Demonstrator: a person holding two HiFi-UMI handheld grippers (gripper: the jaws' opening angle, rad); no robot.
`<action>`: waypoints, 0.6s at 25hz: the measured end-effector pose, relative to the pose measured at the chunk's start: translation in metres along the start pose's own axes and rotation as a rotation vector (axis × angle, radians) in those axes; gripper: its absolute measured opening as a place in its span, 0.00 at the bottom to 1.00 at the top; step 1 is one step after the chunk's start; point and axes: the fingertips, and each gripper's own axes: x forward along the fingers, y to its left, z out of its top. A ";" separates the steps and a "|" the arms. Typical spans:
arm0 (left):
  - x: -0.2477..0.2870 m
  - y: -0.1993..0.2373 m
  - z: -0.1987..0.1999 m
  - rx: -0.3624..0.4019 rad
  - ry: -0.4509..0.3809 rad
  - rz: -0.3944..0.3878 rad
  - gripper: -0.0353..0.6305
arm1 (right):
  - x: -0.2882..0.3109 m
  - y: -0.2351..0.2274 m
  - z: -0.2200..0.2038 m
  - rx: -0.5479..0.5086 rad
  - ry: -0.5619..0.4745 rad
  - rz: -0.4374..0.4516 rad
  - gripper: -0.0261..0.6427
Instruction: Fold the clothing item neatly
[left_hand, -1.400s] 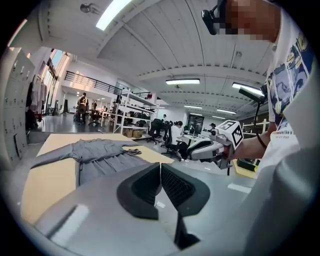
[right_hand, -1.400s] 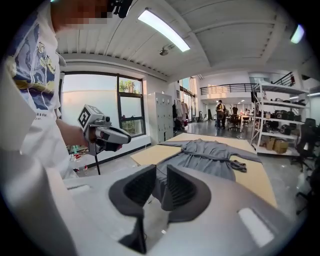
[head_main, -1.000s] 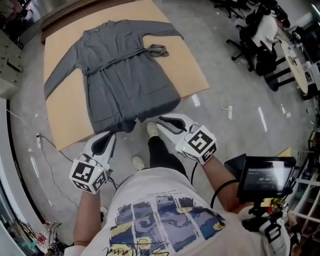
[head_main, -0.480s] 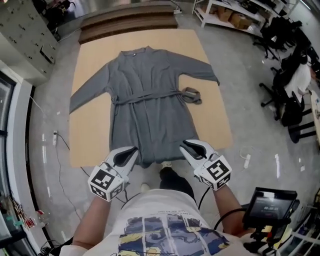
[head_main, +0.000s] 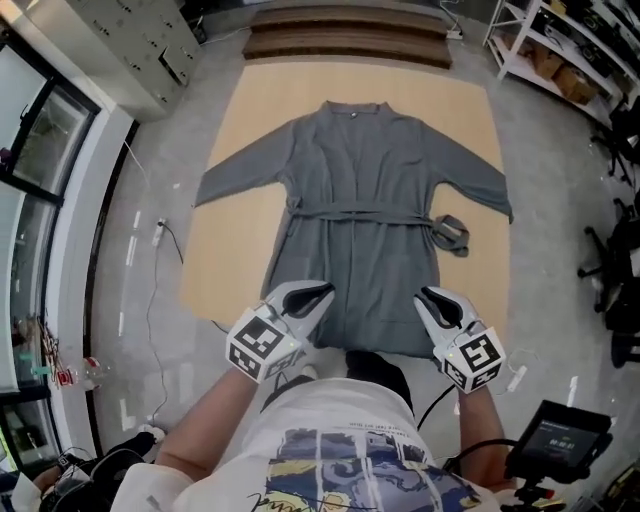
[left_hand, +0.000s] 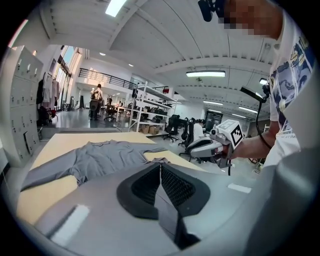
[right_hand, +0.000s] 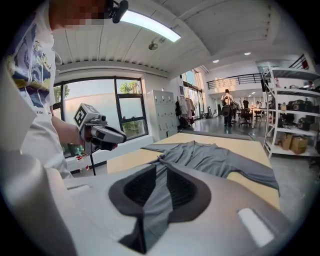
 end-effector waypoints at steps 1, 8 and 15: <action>0.003 0.004 0.000 -0.003 0.005 0.010 0.08 | 0.005 -0.004 0.000 -0.001 0.000 0.011 0.12; 0.036 0.012 0.004 -0.025 0.034 0.046 0.08 | 0.017 -0.042 -0.002 0.007 0.009 0.047 0.12; 0.062 0.012 0.013 -0.012 0.053 0.056 0.08 | 0.018 -0.081 -0.008 0.030 0.007 0.041 0.12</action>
